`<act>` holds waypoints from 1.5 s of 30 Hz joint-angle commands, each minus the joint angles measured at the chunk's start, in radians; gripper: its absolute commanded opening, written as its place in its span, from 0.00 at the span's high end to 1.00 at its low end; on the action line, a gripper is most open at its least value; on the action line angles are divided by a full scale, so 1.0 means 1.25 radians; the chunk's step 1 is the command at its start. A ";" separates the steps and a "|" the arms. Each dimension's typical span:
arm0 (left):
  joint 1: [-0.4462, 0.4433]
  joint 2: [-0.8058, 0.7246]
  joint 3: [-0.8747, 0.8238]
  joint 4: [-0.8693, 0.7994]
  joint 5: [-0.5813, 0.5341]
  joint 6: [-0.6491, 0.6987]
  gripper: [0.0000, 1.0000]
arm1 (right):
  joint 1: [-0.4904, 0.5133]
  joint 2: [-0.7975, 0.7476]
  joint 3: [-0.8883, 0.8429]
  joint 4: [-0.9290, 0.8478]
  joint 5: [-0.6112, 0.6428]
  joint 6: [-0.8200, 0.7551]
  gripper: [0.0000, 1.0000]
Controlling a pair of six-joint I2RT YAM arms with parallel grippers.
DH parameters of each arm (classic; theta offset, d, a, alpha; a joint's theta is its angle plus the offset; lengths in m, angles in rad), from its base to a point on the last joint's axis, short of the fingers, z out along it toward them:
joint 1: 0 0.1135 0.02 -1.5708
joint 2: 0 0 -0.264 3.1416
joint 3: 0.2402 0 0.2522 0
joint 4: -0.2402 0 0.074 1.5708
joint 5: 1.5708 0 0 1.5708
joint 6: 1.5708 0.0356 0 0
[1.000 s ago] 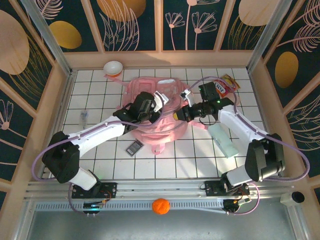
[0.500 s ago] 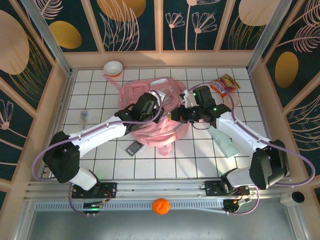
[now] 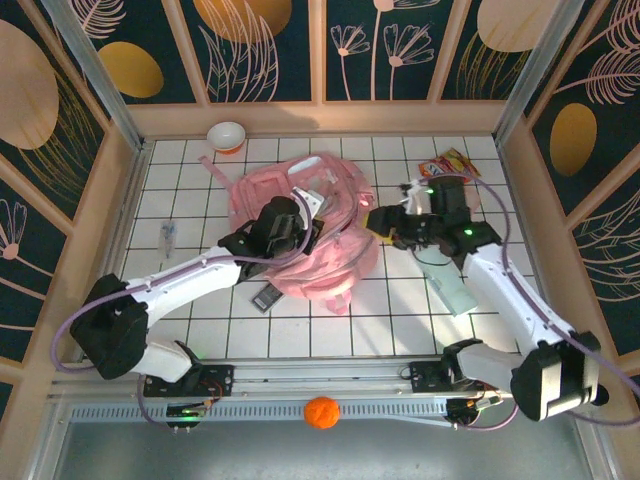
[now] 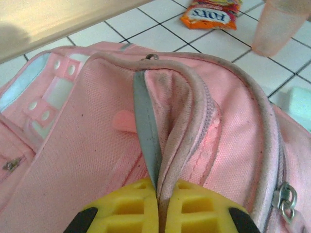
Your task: Pack the student bag
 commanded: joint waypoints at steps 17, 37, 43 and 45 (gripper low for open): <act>0.011 -0.088 -0.036 0.192 0.227 0.232 1.00 | 0.072 0.108 -0.065 0.349 -0.030 0.291 0.47; 0.089 -0.061 0.026 0.101 0.157 0.298 0.95 | 0.182 0.065 -0.191 0.591 0.245 0.505 1.00; 0.094 -0.091 0.118 -0.142 0.150 0.111 0.52 | 0.252 0.060 -0.201 0.681 0.389 0.533 1.00; 0.095 -0.116 0.126 -0.214 0.164 -0.006 0.44 | 0.275 0.067 -0.189 0.682 0.421 0.532 1.00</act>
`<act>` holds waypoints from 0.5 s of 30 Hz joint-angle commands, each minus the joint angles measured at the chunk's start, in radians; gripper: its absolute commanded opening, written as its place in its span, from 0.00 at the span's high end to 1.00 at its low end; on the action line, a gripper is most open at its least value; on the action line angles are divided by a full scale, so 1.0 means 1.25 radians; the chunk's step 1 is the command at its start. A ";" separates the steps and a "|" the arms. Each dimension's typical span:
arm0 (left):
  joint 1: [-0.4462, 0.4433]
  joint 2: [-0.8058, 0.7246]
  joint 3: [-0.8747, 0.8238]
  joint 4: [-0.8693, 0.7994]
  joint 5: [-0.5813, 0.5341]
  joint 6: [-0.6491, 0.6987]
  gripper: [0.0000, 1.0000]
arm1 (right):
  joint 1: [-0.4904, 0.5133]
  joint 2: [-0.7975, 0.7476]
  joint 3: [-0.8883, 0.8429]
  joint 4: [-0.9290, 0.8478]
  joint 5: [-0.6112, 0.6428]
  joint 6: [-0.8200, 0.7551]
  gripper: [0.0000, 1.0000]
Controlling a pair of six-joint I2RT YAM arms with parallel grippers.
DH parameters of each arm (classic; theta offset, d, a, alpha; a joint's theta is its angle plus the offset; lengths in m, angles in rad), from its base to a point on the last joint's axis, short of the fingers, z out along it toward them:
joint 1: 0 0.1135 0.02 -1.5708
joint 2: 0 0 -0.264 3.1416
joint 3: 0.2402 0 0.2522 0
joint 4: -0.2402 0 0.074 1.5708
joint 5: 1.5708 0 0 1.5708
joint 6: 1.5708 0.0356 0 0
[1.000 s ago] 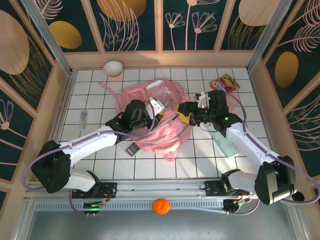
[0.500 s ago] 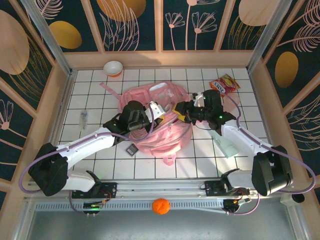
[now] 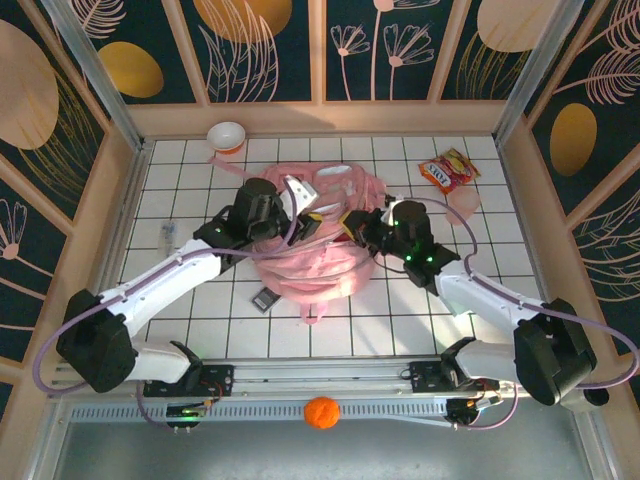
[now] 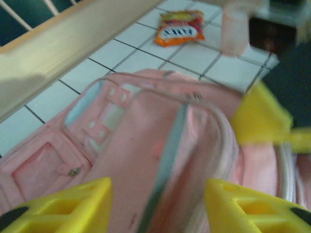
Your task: Pack the student bag
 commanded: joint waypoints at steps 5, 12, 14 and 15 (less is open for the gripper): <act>-0.007 -0.127 -0.027 -0.157 0.004 -0.425 0.41 | 0.063 -0.011 0.024 0.098 0.139 0.015 1.00; -0.125 -0.146 -0.049 -0.210 -0.057 -0.587 0.42 | 0.083 0.004 0.038 0.090 0.155 0.012 1.00; -0.134 -0.130 -0.049 -0.222 -0.071 -0.609 0.43 | 0.085 0.007 0.044 0.090 0.152 0.009 1.00; -0.139 -0.123 -0.049 -0.226 -0.081 -0.612 0.43 | 0.087 0.009 0.046 0.090 0.153 0.008 1.00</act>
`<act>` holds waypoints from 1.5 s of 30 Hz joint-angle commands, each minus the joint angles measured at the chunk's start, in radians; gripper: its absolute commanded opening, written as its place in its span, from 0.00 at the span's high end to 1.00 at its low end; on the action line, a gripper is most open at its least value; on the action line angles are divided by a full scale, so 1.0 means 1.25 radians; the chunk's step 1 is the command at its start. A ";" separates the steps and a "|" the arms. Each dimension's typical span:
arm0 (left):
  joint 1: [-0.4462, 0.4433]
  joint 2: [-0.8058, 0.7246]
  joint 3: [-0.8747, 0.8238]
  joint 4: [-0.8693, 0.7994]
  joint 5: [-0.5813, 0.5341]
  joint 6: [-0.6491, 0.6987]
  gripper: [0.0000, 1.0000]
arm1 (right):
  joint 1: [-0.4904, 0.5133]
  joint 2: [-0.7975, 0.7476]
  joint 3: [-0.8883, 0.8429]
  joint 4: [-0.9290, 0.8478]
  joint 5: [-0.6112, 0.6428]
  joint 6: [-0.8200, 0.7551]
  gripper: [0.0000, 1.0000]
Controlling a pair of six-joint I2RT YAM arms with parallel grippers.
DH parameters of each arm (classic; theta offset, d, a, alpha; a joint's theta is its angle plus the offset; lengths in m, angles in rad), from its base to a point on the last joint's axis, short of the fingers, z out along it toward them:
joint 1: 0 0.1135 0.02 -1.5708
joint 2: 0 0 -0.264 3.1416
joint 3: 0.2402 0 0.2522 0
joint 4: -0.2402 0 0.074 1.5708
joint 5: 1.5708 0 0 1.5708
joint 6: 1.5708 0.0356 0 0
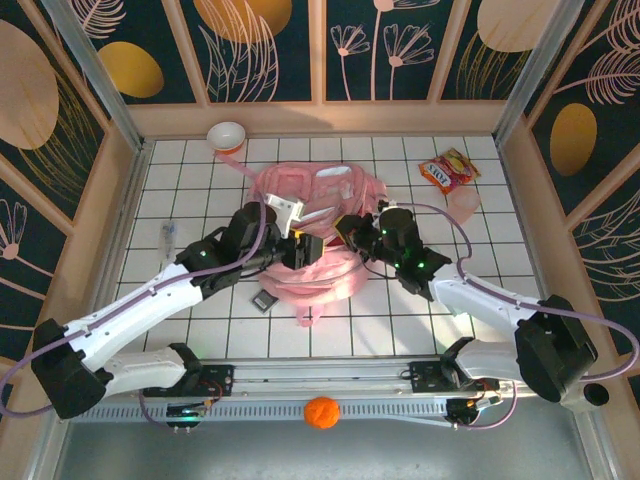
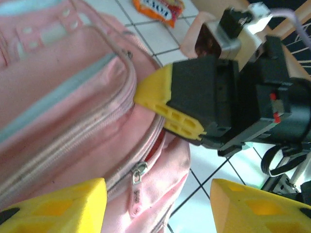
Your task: Pack the student bag
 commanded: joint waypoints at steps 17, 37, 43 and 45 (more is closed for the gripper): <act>-0.045 0.096 -0.062 0.024 -0.102 -0.140 0.53 | 0.021 0.022 0.059 0.114 0.014 0.000 1.00; -0.014 -0.010 -0.166 -0.003 -0.278 -0.093 1.00 | -0.109 -0.029 0.124 -0.056 -0.238 -0.126 1.00; 0.094 -0.084 -0.229 -0.019 -0.281 -0.026 1.00 | -0.237 -0.031 0.188 -0.144 -0.457 -0.210 1.00; 0.118 -0.086 -0.233 -0.018 -0.288 0.005 1.00 | -0.281 -0.028 0.216 -0.180 -0.518 -0.239 1.00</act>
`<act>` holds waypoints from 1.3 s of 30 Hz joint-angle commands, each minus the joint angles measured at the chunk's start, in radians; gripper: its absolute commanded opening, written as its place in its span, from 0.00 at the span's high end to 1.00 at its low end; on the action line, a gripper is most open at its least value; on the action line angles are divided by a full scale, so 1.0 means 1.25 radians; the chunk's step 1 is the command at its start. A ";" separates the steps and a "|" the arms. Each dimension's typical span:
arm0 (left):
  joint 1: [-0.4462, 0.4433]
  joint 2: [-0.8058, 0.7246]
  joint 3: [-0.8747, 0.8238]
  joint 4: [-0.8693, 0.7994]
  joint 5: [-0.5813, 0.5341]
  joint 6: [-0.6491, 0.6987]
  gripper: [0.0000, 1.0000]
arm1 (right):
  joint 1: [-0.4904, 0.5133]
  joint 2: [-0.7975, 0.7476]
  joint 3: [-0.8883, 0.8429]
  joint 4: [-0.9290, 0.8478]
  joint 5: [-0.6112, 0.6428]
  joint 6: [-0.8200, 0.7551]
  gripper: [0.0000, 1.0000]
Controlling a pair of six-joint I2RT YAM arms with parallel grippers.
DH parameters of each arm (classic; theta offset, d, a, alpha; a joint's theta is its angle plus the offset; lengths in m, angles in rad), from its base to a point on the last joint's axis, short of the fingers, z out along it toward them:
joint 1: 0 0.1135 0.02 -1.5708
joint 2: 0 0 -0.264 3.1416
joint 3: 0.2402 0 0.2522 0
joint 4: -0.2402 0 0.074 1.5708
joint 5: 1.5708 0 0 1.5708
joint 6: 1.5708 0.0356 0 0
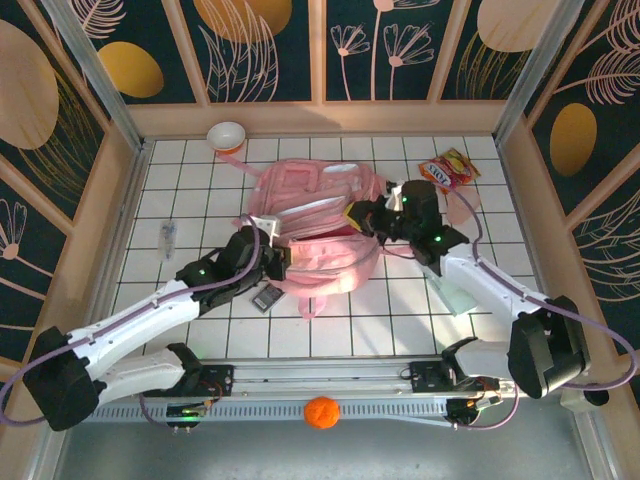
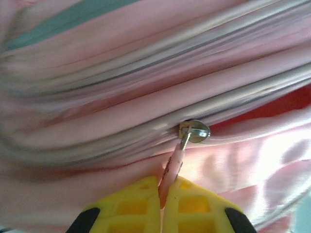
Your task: Pack the student bag
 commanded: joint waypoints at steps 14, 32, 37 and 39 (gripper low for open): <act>0.072 0.039 0.056 0.136 0.247 0.157 1.00 | 0.037 -0.045 0.011 0.128 0.072 0.073 0.53; 0.027 0.048 0.051 0.134 0.094 0.134 1.00 | 0.199 0.044 0.083 0.019 0.270 0.042 0.97; 0.092 0.001 -0.042 0.178 0.084 0.091 1.00 | 0.174 0.020 0.090 -0.008 0.209 0.005 1.00; 0.106 -0.003 -0.057 0.181 0.065 0.097 1.00 | 0.167 0.012 0.094 -0.006 0.178 -0.007 1.00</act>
